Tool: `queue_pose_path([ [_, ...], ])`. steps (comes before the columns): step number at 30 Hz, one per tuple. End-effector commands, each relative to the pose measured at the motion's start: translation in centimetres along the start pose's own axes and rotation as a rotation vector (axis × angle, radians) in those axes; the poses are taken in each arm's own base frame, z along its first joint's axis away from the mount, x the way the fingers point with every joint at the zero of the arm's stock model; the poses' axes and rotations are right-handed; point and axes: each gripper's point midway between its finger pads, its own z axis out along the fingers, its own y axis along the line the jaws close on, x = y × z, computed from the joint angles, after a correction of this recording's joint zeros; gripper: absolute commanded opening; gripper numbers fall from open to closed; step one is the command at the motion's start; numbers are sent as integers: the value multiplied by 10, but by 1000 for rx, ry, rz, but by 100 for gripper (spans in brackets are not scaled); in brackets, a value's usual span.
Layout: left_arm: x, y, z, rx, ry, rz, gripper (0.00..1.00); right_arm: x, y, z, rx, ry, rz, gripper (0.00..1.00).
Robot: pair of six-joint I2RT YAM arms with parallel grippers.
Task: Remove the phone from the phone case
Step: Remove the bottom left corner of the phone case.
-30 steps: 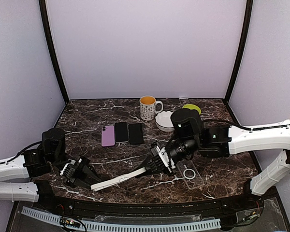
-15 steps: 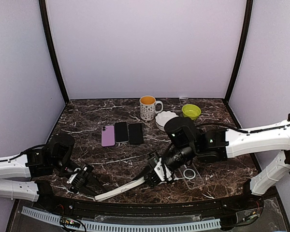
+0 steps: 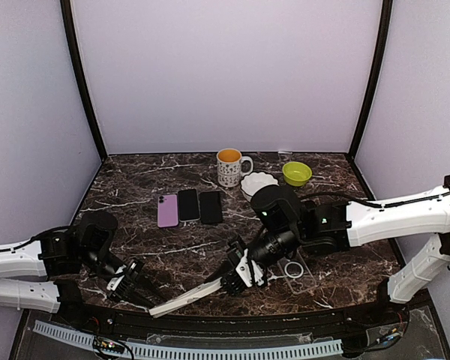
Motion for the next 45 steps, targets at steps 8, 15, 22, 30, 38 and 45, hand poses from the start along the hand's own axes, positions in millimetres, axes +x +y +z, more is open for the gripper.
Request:
queue_pose_path([
  [8,-33,64,-27,-381,10,359,9,-30,18,20,-87,-117,-49,0],
  [15,-30,77,-35,-478,44,350,10,-30,29,21,-119,-125,-39,0],
  [22,-29,96,-50,-611,88,344,15,-23,43,25,-161,-90,-19,0],
  [30,-30,104,-60,-686,112,339,31,-21,48,30,-184,-79,-10,0],
  [38,-34,114,-76,-789,128,355,36,-16,55,30,-203,-64,13,0],
  [45,-37,128,-97,-925,157,371,36,-17,59,29,-209,-71,34,0],
])
